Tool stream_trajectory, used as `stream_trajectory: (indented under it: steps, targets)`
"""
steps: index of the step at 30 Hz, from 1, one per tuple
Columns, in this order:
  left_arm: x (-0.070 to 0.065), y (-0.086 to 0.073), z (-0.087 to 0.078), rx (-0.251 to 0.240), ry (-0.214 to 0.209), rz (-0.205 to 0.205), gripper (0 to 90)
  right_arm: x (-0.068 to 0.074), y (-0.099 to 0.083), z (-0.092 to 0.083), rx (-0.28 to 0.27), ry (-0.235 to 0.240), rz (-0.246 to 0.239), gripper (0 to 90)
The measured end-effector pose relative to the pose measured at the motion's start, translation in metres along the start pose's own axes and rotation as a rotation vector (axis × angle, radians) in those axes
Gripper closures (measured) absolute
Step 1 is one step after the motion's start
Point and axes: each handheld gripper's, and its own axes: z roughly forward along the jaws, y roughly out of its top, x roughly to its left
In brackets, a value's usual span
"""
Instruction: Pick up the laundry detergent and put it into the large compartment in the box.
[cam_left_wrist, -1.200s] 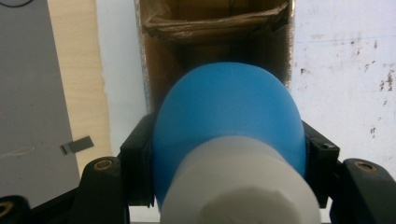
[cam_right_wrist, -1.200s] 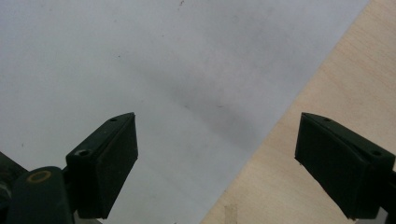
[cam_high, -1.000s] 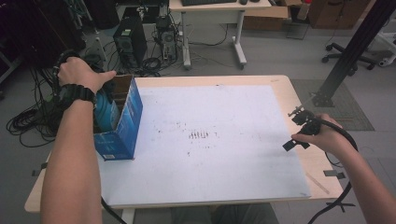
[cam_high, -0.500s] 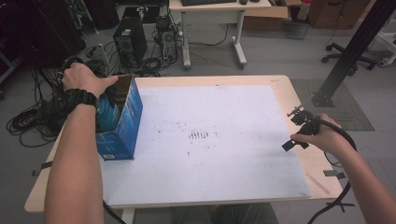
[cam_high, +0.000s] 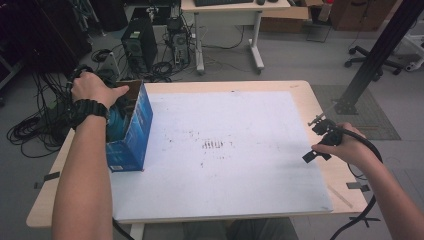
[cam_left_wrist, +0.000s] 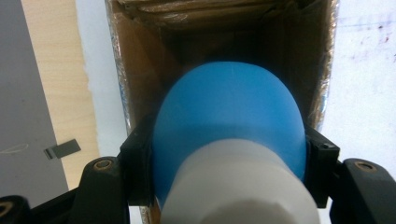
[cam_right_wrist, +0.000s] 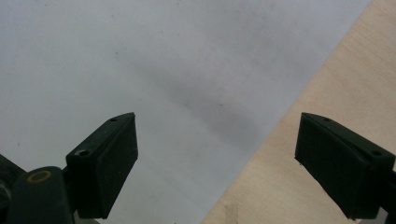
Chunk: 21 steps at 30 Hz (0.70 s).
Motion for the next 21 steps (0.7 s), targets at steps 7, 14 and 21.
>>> stream_trajectory:
  steps: [7,14,21]
  targets:
    - [-0.001,0.000,0.006,0.008,-0.011,0.000,37.6,0.000,-0.001,0.002,0.003,0.000,0.001,13.3]
    - [0.000,-0.001,0.013,0.016,-0.009,0.001,37.6,-0.001,-0.002,0.002,0.003,0.001,0.003,13.3]
    - [0.000,-0.001,0.018,0.018,-0.010,0.002,37.5,-0.001,-0.003,0.004,0.005,0.004,0.006,13.3]
